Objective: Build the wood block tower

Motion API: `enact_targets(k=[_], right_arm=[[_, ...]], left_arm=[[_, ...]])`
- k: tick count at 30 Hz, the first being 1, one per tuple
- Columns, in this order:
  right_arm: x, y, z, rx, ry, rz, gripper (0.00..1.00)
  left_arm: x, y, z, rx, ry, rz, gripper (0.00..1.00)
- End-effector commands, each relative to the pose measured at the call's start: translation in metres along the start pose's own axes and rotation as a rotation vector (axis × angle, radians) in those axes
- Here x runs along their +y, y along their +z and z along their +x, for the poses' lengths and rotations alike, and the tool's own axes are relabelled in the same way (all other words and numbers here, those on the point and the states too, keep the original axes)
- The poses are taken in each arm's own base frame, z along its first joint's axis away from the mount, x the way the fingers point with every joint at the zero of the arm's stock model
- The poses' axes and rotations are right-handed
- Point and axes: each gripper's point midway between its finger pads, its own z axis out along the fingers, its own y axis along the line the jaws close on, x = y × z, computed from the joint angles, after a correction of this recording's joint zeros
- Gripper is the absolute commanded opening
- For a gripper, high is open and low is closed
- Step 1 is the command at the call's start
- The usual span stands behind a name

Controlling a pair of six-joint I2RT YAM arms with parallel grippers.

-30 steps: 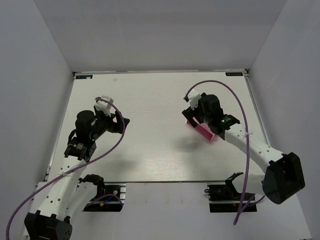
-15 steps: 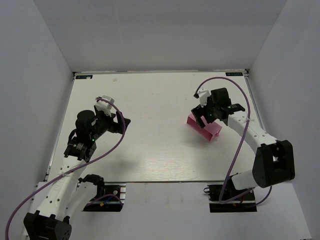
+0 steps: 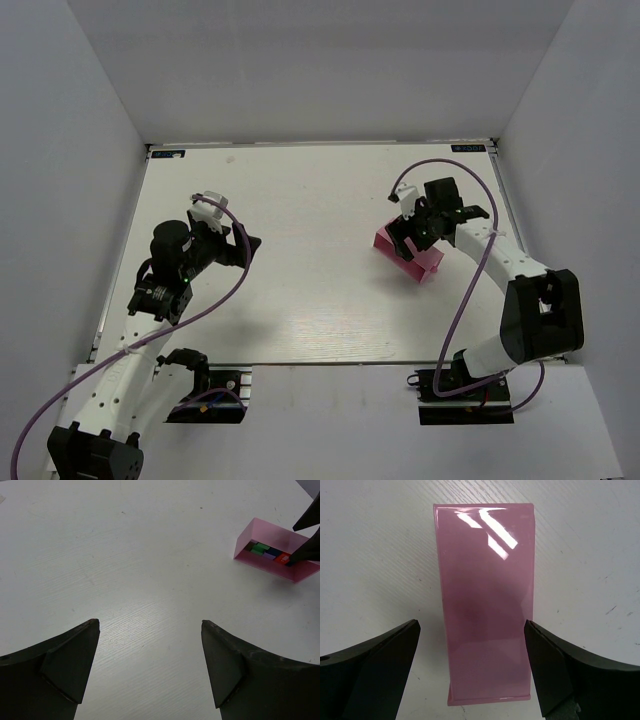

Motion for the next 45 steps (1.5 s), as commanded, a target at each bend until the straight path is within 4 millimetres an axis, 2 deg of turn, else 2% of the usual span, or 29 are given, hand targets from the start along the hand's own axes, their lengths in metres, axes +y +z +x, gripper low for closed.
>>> enact_targets(k=[1,5,37,42,45], right_arm=[[-0.006,-0.003,-0.005,-0.005,0.002,0.009,0.9],[-0.011,-0.001,-0.001,0.005,0.002,0.042,0.9],[-0.012,0.019,0.022,0.097,0.009,0.033,0.9],[-0.006,0.021,0.021,0.101,-0.001,0.016,0.85],[-0.011,0.021,0.023,0.102,0.016,0.022,0.84]], left_arm=[[-0.006,-0.007,-0.02,-0.051,0.021,0.014,0.92],[-0.006,-0.007,-0.02,-0.051,0.021,0.014,0.92],[-0.006,-0.007,-0.02,-0.051,0.021,0.014,0.95],[-0.006,-0.007,-0.02,-0.051,0.021,0.014,0.95],[-0.006,-0.007,-0.02,-0.051,0.021,0.014,0.95]])
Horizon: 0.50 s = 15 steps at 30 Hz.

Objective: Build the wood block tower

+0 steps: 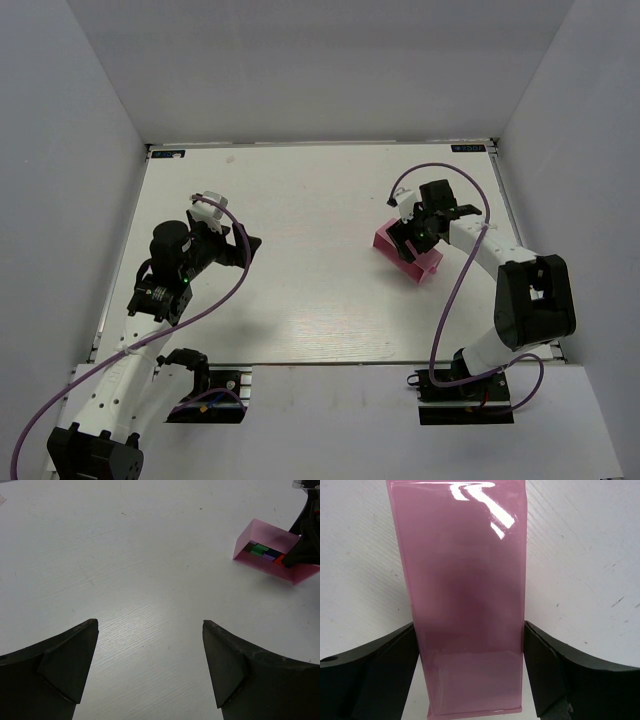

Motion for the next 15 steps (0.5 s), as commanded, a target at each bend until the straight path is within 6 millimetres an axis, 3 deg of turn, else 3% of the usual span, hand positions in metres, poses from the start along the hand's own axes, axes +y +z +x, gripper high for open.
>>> enact_targets(k=[1,9,15], right_arm=[[0.0002,0.0019,0.0031,0.013,0.003,-0.009,0.82],[0.002,0.0028,0.0034,0.014,0.003,-0.017,0.71],[0.0054,0.0037,0.0052,0.02,0.002,-0.033,0.55]], left_arm=[[-0.0053,-0.0056,-0.0186,-0.045,0.019,0.014,0.95],[-0.0053,-0.0056,-0.0186,-0.045,0.019,0.014,0.95],[-0.0053,-0.0056,-0.0186,-0.045,0.019,0.014,0.95]])
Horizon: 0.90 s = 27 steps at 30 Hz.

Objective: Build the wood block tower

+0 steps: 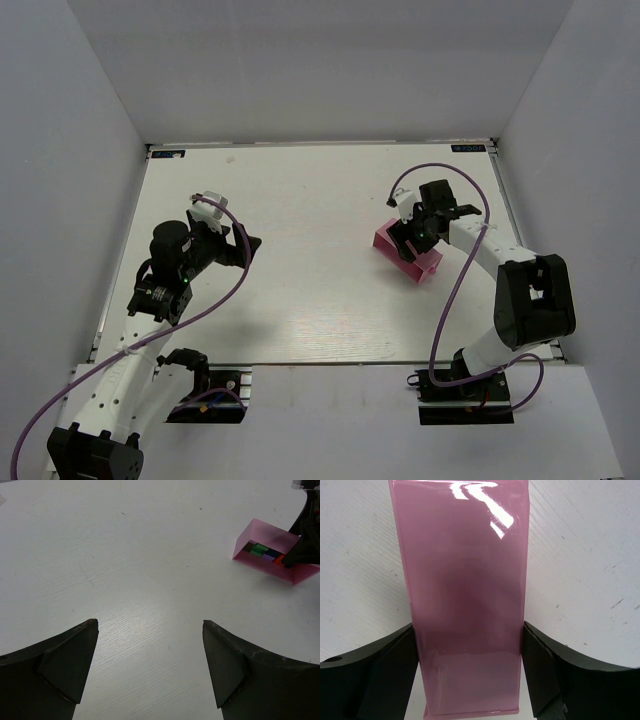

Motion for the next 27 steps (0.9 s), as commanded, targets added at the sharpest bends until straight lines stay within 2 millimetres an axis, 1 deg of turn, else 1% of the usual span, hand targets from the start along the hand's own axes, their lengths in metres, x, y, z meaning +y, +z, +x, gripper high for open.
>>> enact_targets(k=[1,2,4,8,9,10,11,12,14,15,17,22,27], right_arm=[[0.006,0.002,0.004,0.014,0.013,-0.03,0.53],[0.007,0.003,0.005,0.02,0.015,-0.034,0.46],[0.008,0.004,0.005,0.021,0.011,-0.041,0.44],[0.009,0.003,0.004,0.016,0.008,-0.048,0.33],[0.012,0.002,0.004,0.015,0.008,-0.059,0.25],[0.009,0.002,0.004,0.011,0.01,-0.054,0.22],[0.011,0.002,0.003,0.01,0.009,-0.058,0.17],[0.011,0.002,0.002,0.008,0.009,-0.056,0.11],[0.012,0.001,0.0,-0.001,0.005,-0.06,0.1],[0.012,0.0,0.0,-0.001,0.005,-0.063,0.03],[0.013,-0.002,-0.002,-0.013,0.003,-0.065,0.0],[0.014,-0.01,-0.011,-0.051,-0.005,-0.064,0.0],[0.014,-0.013,-0.015,-0.067,-0.007,-0.06,0.0]], left_arm=[[-0.005,-0.006,-0.019,-0.045,0.019,0.014,0.95],[-0.005,-0.006,-0.019,-0.045,0.019,0.014,0.95],[-0.005,-0.006,-0.019,-0.045,0.019,0.014,0.95],[-0.005,-0.006,-0.019,-0.045,0.019,0.014,0.95],[-0.005,-0.006,-0.019,-0.045,0.019,0.014,0.95],[-0.005,-0.006,-0.019,-0.045,0.019,0.014,0.95],[-0.005,-0.006,-0.019,-0.045,0.019,0.014,0.95],[-0.005,-0.006,-0.019,-0.045,0.019,0.014,0.95],[-0.005,-0.006,-0.019,-0.045,0.019,0.014,0.95],[-0.005,-0.006,-0.019,-0.045,0.019,0.014,0.95],[-0.005,-0.006,-0.019,-0.045,0.019,0.014,0.95],[-0.005,-0.006,-0.019,-0.045,0.019,0.014,0.95],[-0.005,-0.006,-0.019,-0.045,0.019,0.014,0.95]])
